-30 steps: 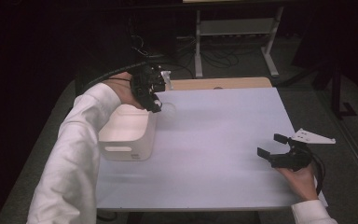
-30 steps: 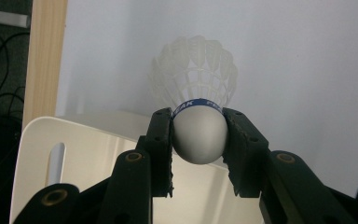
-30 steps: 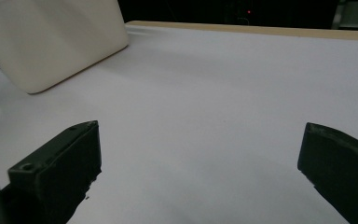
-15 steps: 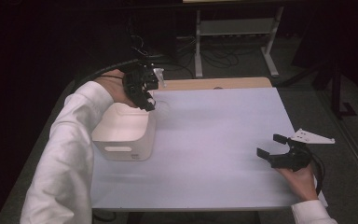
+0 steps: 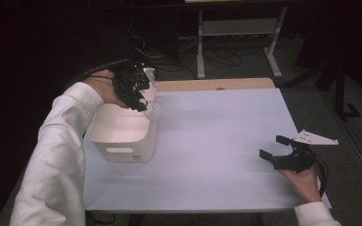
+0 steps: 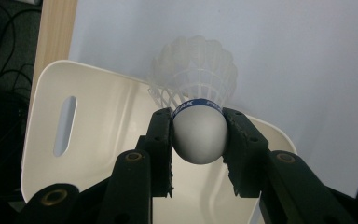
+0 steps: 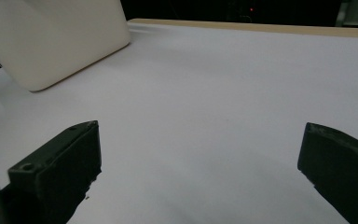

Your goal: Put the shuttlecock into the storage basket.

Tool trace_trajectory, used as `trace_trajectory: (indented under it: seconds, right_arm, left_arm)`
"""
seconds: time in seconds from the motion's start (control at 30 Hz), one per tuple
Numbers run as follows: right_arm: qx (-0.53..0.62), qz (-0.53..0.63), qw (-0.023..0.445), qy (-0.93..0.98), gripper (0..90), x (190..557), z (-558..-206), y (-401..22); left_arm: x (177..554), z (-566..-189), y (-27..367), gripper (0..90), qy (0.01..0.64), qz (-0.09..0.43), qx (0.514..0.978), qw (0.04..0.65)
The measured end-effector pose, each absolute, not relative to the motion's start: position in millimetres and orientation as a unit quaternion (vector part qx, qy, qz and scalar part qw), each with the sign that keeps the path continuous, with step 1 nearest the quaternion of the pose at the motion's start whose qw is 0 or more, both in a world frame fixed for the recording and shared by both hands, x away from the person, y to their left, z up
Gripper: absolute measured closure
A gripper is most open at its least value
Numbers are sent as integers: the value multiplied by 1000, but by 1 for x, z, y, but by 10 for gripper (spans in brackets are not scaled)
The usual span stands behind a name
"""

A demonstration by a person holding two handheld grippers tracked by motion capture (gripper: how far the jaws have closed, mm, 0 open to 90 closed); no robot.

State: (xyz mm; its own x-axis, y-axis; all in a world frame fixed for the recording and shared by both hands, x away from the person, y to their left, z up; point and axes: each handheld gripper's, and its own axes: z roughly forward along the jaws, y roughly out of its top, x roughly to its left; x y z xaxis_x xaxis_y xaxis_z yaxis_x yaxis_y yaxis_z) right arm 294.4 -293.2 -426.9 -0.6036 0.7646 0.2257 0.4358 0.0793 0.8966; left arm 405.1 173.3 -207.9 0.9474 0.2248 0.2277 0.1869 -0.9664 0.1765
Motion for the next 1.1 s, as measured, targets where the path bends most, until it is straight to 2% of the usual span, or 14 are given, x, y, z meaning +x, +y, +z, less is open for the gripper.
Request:
trace_trajectory:
  seconds: [0.57,1.1]
  right_arm:
    - [418,534,155,718,0,294,-427,-293]
    - [419,534,156,718,0,295,-427,-294]
  left_arm:
    - [399,-204,205,643,135,125,980,73]
    - [397,-221,222,643,147,113,981,63]
